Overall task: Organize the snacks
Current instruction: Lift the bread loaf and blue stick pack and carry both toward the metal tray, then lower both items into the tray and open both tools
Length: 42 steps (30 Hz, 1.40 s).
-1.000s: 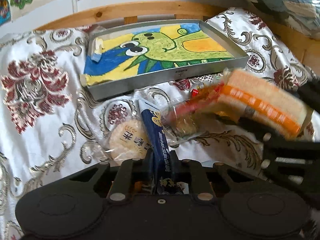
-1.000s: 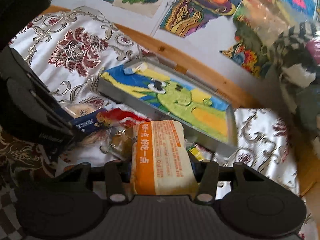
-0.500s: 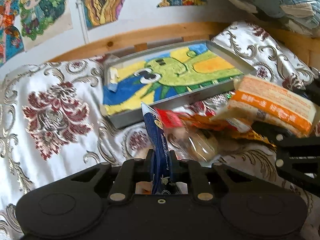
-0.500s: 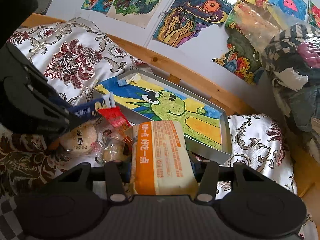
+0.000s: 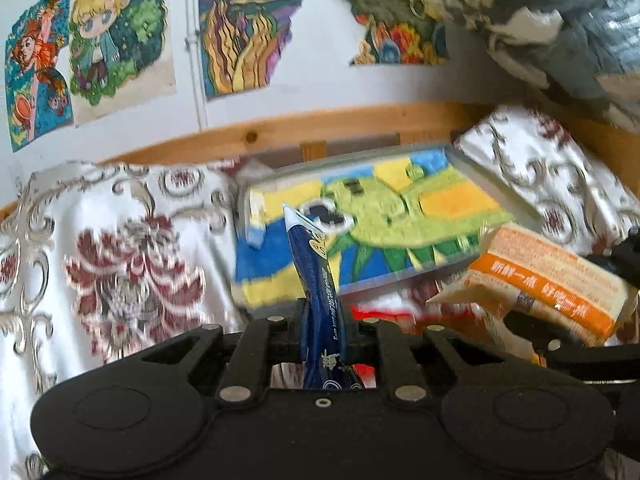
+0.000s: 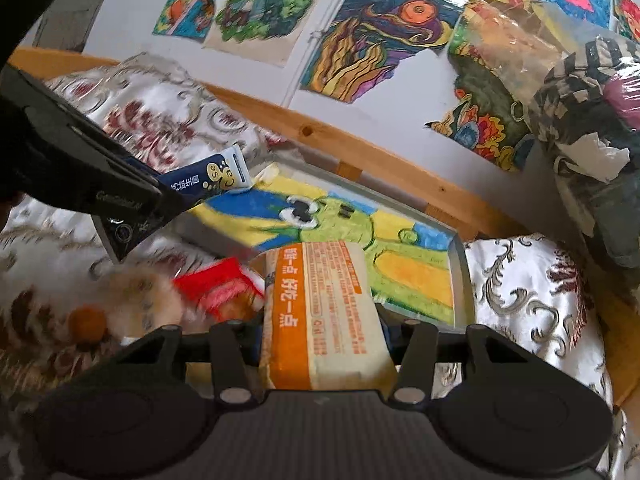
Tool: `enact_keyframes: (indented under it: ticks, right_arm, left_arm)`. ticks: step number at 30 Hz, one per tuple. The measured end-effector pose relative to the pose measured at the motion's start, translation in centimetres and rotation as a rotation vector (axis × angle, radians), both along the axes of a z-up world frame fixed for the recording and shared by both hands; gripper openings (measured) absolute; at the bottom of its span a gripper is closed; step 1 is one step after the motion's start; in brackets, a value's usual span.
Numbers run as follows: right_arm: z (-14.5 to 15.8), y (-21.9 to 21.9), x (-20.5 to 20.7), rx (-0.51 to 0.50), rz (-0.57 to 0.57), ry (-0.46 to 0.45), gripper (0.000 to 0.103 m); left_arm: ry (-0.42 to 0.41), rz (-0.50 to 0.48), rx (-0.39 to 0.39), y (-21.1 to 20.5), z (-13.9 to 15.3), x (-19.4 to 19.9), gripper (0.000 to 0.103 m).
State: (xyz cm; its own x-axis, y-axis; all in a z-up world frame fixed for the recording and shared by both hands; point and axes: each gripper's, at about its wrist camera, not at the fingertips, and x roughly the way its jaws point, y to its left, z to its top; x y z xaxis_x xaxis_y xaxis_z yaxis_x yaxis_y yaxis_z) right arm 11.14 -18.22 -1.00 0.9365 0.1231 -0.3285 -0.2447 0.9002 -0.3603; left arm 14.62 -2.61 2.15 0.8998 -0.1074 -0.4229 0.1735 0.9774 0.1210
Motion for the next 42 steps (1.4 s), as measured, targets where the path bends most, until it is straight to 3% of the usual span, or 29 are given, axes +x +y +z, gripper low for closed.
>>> enact_keyframes:
  ticks: [8, 18, 26, 29, 30, 31, 36, 42]
  right_arm:
    - [2.0, -0.6, 8.1, 0.091, -0.01, -0.026, 0.054]
    - [1.3, -3.1, 18.2, 0.199, -0.041, 0.029, 0.054]
    - [-0.9, -3.7, 20.6, 0.285, -0.058, 0.045, 0.057]
    - [-1.0, -3.9, 20.8, 0.321, -0.065, 0.009, 0.065]
    - [-0.9, -4.0, 20.9, 0.332, -0.063, 0.0, 0.074]
    - [-0.8, -4.0, 21.1, 0.346, -0.057, -0.009, 0.077]
    - [-0.5, -3.9, 21.2, 0.359, -0.048, -0.072, 0.084]
    - [0.2, -3.6, 22.4, 0.386, -0.073, -0.117, 0.089]
  left_arm:
    - [-0.043, 0.007, -0.025, -0.6, 1.7, 6.9, 0.014]
    - [-0.023, 0.013, -0.046, -1.1, -0.9, 15.2, 0.014]
    - [-0.003, 0.021, -0.063, -1.0, -3.8, 17.9, 0.017]
    - [0.007, 0.034, -0.057, -0.9, -4.5, 18.3, 0.022]
    - [0.004, 0.039, -0.05, -1.0, -4.8, 18.4, 0.027]
    - [-0.007, 0.047, -0.042, -0.9, -4.9, 18.5, 0.03]
    - [-0.016, 0.046, -0.036, -0.9, -5.2, 19.1, 0.037]
    - [-0.089, 0.074, -0.029, -1.0, -3.9, 20.9, 0.048]
